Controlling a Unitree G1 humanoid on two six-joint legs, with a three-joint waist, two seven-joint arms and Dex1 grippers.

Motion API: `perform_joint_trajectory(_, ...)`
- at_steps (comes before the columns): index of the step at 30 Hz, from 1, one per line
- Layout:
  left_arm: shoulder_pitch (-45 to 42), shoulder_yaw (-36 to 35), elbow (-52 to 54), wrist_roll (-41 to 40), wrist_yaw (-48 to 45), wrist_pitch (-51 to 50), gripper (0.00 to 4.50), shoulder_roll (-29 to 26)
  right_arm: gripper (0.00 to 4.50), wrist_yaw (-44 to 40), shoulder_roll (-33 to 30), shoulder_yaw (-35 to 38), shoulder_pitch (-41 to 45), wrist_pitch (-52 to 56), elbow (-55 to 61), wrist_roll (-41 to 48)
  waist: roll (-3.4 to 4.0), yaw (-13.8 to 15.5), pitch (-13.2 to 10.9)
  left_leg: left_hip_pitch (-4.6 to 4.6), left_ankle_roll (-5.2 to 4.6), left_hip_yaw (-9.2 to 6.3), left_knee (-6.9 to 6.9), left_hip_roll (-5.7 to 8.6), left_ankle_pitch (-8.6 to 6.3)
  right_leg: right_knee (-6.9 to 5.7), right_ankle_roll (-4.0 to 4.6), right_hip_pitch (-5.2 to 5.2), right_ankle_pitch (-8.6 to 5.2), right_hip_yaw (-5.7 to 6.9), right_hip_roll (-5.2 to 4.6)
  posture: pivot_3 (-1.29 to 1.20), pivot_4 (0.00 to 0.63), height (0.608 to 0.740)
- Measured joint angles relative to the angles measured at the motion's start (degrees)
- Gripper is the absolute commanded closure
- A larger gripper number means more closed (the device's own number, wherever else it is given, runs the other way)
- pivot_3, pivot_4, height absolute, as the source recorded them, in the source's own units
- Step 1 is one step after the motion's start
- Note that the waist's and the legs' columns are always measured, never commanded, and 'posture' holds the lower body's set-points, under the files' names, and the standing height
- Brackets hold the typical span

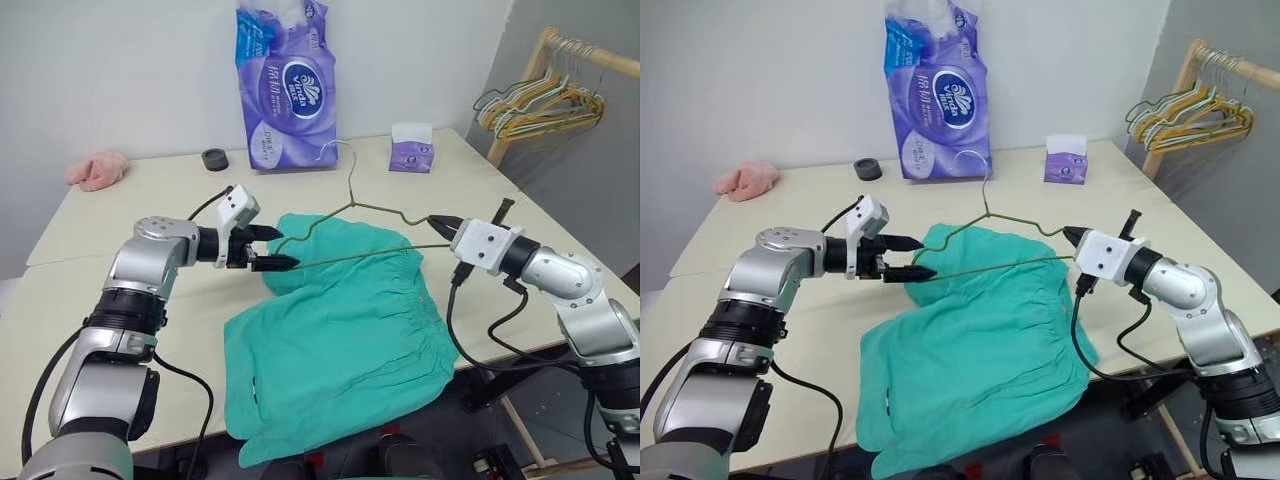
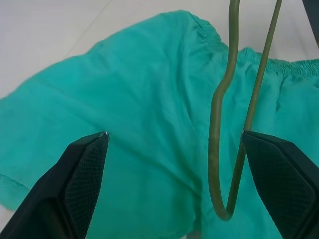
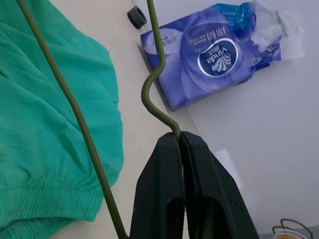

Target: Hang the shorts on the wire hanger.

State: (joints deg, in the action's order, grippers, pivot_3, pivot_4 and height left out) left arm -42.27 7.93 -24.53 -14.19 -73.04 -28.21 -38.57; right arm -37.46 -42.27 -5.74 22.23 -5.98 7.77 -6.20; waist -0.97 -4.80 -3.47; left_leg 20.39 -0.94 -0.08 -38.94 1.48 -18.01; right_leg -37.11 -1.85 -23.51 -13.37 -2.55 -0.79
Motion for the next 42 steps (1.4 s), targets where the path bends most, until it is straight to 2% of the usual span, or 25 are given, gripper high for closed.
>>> perform_joint_trajectory(4, 2.66, 1.55, 3.44, -0.73, -4.05, -2.19, 0.00, -0.18, 4.47, -0.36, 0.44, -0.09, 1.67, -0.90, 0.65, 0.01, -0.01, -0.11, -0.01, -0.01, 0.00, 0.00, 0.00, -0.01, 0.00, -0.02, 0.01, 0.00, 0.00, 0.01, 0.00, -0.11, 0.041, 0.740)
perform_joint_trajectory(7, 2.97, 1.65, 4.01, -0.96, -5.16, -3.15, 0.59, -0.45, 4.50, -0.85, 0.75, -0.09, 1.75, -1.12, 1.24, 0.02, -0.01, -0.08, -0.01, -0.01, 0.00, 0.00, -0.01, -0.02, 0.00, -0.03, 0.01, 0.00, 0.00, 0.01, 0.01, -0.11, 0.041, 0.740)
perform_joint_trajectory(20, 3.58, 1.67, 6.41, -1.77, -5.68, -6.06, 4.49, -0.39, 4.50, -2.22, 1.22, 0.09, 1.75, -0.40, 3.22, 0.20, -0.01, -0.06, -0.01, -0.02, 0.00, 0.01, -0.02, -0.01, 0.00, -0.04, 0.01, 0.00, 0.00, -0.01, 0.00, -0.12, 0.045, 0.740)
perform_joint_trajectory(27, 5.52, 1.72, 8.74, -2.24, -6.38, -6.49, 4.49, -0.36, 4.50, -3.77, 0.58, 0.06, 1.29, 0.42, 3.39, -0.02, -0.02, -0.06, -0.01, -0.03, 0.00, 0.01, -0.02, -0.01, 0.00, -0.05, 0.02, 0.01, 0.00, 0.00, 0.00, -0.12, 0.042, 0.740)
perform_joint_trajectory(30, 6.11, 1.90, 9.04, -2.17, -6.27, -6.41, 4.50, -0.28, 3.82, -4.66, 0.29, -0.16, 0.58, 0.19, 3.72, -0.44, -0.02, -0.05, -0.02, -0.03, 0.00, 0.02, -0.02, -0.02, 0.00, -0.05, 0.02, 0.00, 0.00, 0.00, 0.00, -0.12, 0.042, 0.740)
perform_joint_trajectory(35, 6.12, 1.87, 9.12, -1.02, -3.63, -5.05, 4.50, 0.02, 2.12, -8.84, -2.49, -1.21, -1.52, -0.09, 6.88, -0.22, -0.02, 0.00, -0.02, -0.02, 0.00, 0.02, -0.03, -0.01, 0.00, -0.04, 0.01, 0.01, 0.00, 0.00, -0.01, -0.11, 0.045, 0.740)
perform_joint_trajectory(38, 6.11, 1.84, 9.81, -0.91, -1.61, -4.59, 4.50, 1.13, 1.09, -13.27, -6.71, 0.79, -2.78, 7.35, 9.76, 3.65, -0.11, 0.29, -0.07, -0.02, -0.01, -0.02, -0.04, 0.00, 0.00, -0.03, 0.01, 0.03, 0.00, 0.05, -0.04, -0.12, 0.048, 0.740)
perform_joint_trajectory(41, 6.14, 2.13, 12.15, 0.24, -1.32, -1.97, 4.50, 0.74, 0.09, -16.52, -9.01, 4.34, -3.69, 19.89, 14.23, 11.03, -0.15, 0.33, -0.12, -0.02, -0.01, -0.05, -0.04, -0.01, 0.00, -0.04, 0.02, 0.02, 0.00, 0.06, -0.04, -0.13, 0.050, 0.740)
perform_joint_trajectory(42, 6.20, 3.22, 13.50, 1.33, -1.54, 0.08, 4.50, -0.14, 0.09, -16.63, -9.01, 6.02, -3.68, 26.03, 16.34, 14.41, -0.15, 0.29, -0.13, -0.03, -0.01, -0.05, -0.03, -0.02, 0.00, -0.04, 0.03, 0.02, 0.00, 0.05, -0.04, -0.13, 0.050, 0.740)
